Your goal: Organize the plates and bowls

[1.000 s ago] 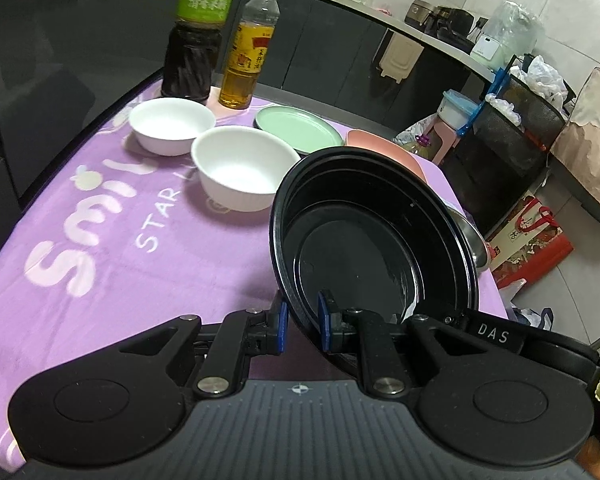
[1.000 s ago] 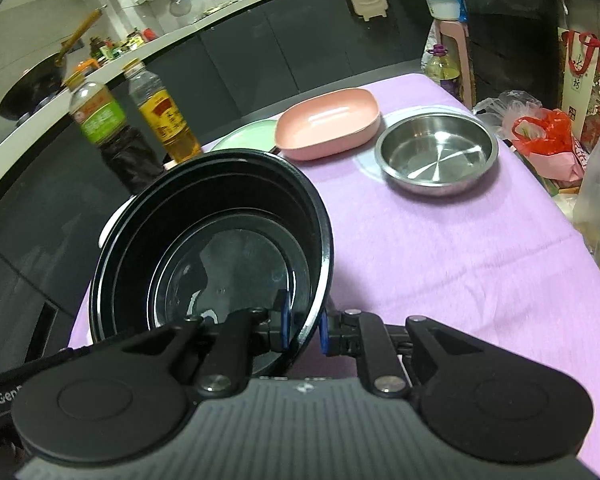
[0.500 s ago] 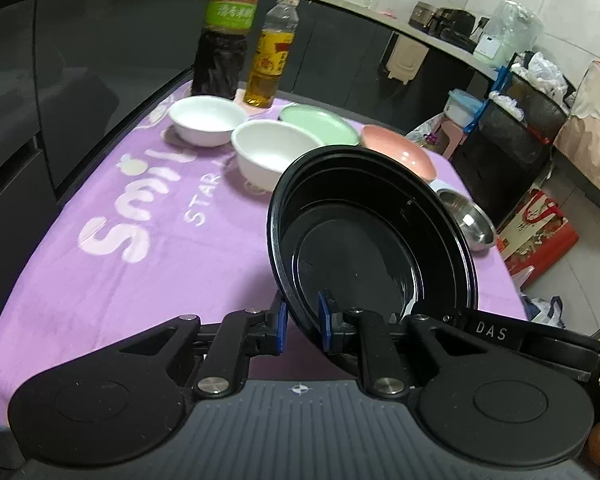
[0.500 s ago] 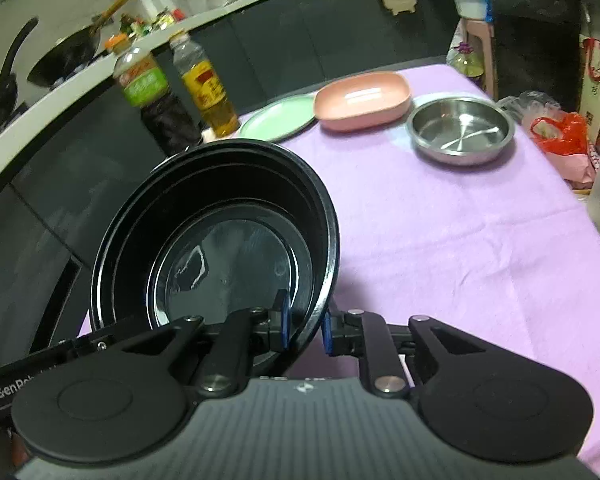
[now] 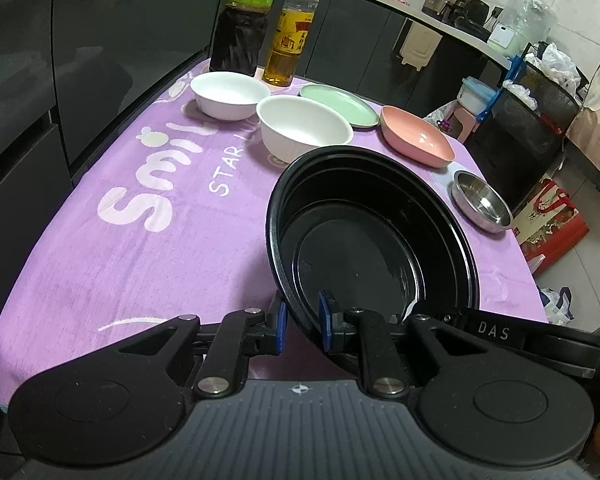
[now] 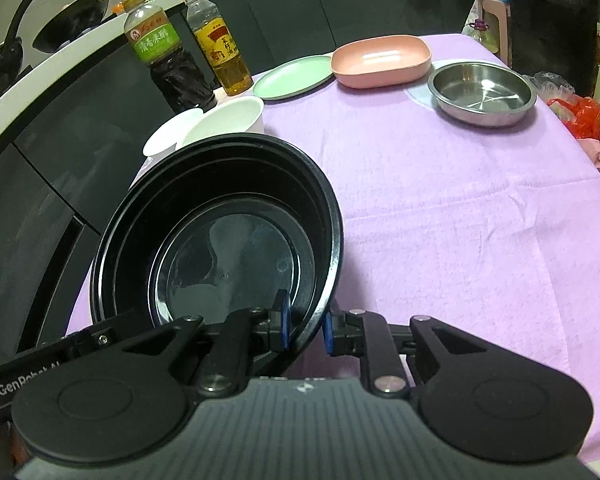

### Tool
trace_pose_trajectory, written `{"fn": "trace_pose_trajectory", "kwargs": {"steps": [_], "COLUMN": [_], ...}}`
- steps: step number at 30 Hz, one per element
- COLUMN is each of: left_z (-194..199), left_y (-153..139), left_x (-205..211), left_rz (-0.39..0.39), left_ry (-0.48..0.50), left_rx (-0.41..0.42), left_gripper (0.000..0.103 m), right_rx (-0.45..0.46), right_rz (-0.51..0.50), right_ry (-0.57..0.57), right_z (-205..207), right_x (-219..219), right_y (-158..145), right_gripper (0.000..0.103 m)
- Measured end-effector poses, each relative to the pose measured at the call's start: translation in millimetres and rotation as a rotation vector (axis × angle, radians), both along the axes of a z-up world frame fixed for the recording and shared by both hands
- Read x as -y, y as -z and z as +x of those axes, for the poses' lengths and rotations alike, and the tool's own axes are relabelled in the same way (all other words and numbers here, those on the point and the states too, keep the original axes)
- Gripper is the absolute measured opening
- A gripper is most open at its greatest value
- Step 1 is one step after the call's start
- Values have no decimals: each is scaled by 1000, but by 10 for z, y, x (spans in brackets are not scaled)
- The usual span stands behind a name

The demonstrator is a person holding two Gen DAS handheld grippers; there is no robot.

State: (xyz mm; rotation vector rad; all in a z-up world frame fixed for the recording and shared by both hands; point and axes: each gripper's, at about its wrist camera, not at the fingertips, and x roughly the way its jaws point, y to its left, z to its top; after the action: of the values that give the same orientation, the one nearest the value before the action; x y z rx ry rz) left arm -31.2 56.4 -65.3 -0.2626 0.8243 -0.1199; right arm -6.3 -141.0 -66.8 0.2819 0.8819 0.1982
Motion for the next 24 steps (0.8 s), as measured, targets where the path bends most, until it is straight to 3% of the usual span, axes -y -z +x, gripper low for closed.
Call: {"fn": "trace_pose_trajectory", "kwargs": {"steps": [13, 18, 24], "left_z": [82, 84, 90], "left_y": [100, 75, 5], "left_x": [-73, -140, -214], "left_rz": [-25, -45, -62], "left_ry": [-9, -35, -52], "left_rx": [-82, -66, -47], "left_gripper": [20, 22, 22], "right_rx": [-59, -74, -60], "right_rz": [6, 34, 34], "right_ry": [-23, -22, 1], "right_z": [51, 62, 70], "right_x": [15, 75, 152], "right_y": [109, 120, 73], "right_gripper": [20, 41, 42]}}
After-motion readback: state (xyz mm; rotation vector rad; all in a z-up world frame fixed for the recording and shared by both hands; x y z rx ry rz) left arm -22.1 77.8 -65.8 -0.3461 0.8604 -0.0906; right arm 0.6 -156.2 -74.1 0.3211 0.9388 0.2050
